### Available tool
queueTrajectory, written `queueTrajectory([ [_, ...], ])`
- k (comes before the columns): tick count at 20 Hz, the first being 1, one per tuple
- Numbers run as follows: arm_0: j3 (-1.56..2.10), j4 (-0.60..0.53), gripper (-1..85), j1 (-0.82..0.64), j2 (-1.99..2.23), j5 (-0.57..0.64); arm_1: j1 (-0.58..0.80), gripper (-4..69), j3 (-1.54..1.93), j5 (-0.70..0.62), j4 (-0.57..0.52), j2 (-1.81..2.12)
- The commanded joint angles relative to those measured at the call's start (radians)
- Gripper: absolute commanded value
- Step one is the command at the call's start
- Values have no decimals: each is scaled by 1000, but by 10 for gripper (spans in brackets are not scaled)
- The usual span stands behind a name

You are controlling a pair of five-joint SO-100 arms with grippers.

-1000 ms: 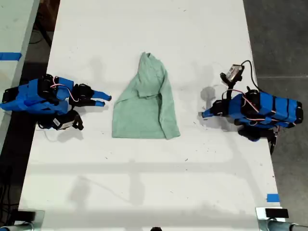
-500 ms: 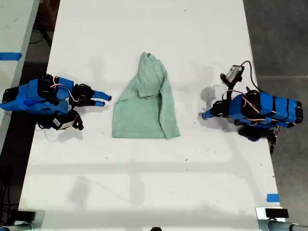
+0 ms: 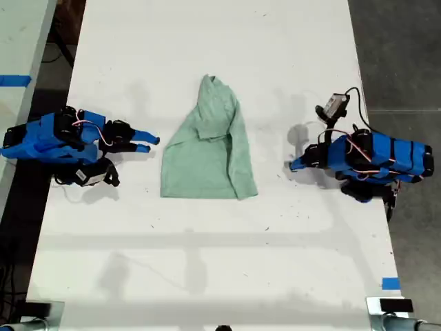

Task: Fold t shirt

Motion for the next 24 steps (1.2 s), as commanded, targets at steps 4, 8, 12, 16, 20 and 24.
queueTrajectory([
  [4, 9, -17, 174, -3, 8, 12, -15, 23, 49, 15, 3, 12],
  [8, 9, -17, 174, -3, 8, 12, -15, 23, 49, 15, 3, 12],
  [12, 9, -17, 174, -3, 8, 12, -17, 23, 49, 18, 3, 12],
  [16, 9, -17, 174, -3, 8, 12, -26, 24, 49, 28, 3, 12],
  [20, 9, -17, 174, -3, 8, 12, -26, 24, 49, 31, 3, 12],
  [24, 9, -17, 174, -3, 8, 12, -32, 24, 48, 26, 3, 12],
])
